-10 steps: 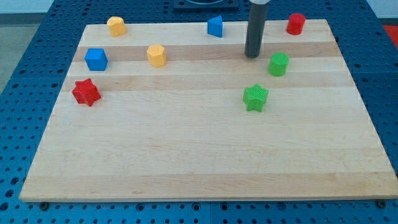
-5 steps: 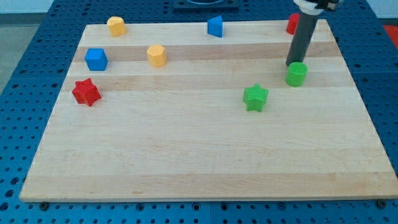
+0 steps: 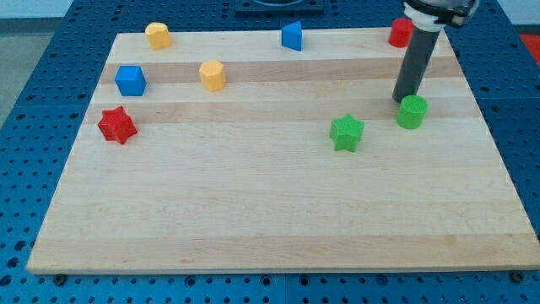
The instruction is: Slide green circle diagonal to the green star
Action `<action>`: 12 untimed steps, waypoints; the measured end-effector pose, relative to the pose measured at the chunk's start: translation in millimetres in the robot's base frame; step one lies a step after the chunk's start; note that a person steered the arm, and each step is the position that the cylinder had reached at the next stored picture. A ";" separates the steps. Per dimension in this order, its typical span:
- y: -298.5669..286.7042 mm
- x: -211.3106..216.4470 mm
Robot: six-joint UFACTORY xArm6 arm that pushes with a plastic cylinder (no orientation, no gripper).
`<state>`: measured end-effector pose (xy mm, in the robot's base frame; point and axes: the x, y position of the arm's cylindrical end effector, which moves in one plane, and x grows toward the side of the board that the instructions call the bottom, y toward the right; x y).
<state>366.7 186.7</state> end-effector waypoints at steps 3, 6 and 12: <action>0.1 5.2; -75.4 15.6; -29.9 55.6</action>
